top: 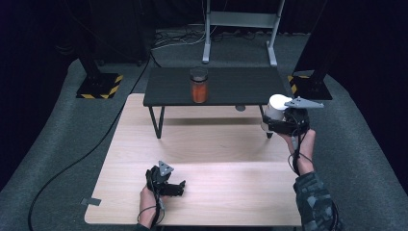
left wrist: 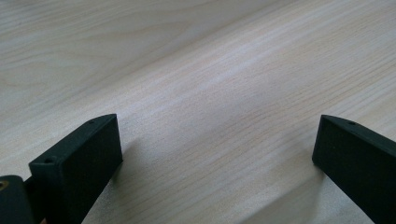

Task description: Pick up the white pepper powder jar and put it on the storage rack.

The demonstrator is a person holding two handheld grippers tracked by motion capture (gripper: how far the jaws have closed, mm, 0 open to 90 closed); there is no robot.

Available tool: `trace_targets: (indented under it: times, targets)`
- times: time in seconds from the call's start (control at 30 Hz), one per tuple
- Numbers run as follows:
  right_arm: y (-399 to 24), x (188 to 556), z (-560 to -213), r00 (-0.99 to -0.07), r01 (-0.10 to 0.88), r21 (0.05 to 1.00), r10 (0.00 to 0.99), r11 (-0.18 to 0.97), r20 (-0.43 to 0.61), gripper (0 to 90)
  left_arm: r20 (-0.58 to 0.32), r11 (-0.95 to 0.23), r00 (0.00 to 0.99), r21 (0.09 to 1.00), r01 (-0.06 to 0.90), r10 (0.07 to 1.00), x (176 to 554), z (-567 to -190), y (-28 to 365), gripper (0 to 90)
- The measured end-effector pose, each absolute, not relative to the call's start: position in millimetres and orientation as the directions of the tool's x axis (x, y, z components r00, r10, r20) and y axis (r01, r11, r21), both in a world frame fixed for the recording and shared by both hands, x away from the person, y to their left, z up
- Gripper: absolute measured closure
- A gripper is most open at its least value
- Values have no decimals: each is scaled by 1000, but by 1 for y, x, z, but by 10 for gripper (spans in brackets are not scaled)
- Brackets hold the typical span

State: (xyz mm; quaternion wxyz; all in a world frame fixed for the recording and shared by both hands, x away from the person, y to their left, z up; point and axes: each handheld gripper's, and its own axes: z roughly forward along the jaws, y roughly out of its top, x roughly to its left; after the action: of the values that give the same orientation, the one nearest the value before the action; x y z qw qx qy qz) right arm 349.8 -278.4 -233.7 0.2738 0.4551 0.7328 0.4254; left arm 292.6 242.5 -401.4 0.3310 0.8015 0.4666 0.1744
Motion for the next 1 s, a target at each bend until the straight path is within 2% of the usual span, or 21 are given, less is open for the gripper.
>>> trace_targets:
  times: [1.0]
  targets:
    - [-268,376,-192,-456,417,875,889,247,-33,302,-29,-346,504,693,632,863,293,-401,243,11]
